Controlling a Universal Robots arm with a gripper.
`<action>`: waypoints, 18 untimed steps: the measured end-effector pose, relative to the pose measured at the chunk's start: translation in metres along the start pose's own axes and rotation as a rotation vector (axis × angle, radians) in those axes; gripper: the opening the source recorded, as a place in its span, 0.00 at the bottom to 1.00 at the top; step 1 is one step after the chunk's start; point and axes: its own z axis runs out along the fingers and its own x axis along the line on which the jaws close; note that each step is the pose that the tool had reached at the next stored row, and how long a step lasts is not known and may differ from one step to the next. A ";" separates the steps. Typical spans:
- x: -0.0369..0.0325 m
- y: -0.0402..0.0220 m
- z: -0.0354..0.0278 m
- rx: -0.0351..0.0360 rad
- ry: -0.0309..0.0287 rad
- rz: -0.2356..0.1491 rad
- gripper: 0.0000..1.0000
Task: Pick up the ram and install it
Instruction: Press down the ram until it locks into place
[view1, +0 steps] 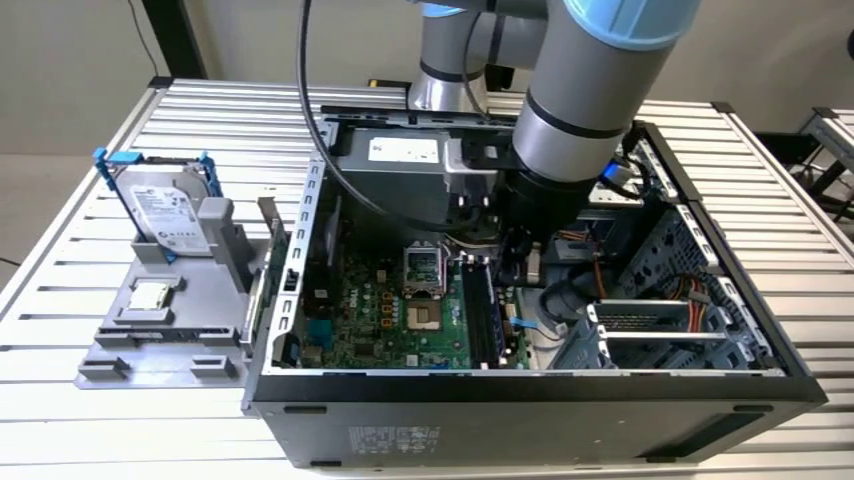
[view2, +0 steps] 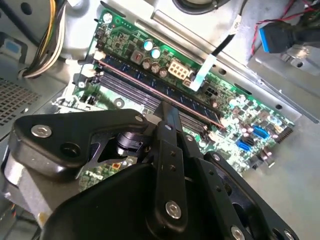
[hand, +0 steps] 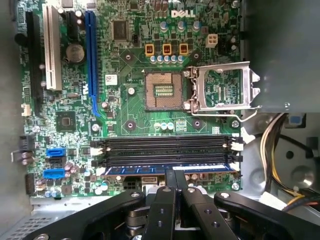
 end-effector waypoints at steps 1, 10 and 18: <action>-0.0001 0.0001 -0.0032 0.0000 -0.0002 0.000 0.00; -0.0007 0.0013 -0.0330 0.0004 0.0061 0.000 0.00; -0.0008 0.0016 -0.0382 0.0005 0.0078 0.000 0.00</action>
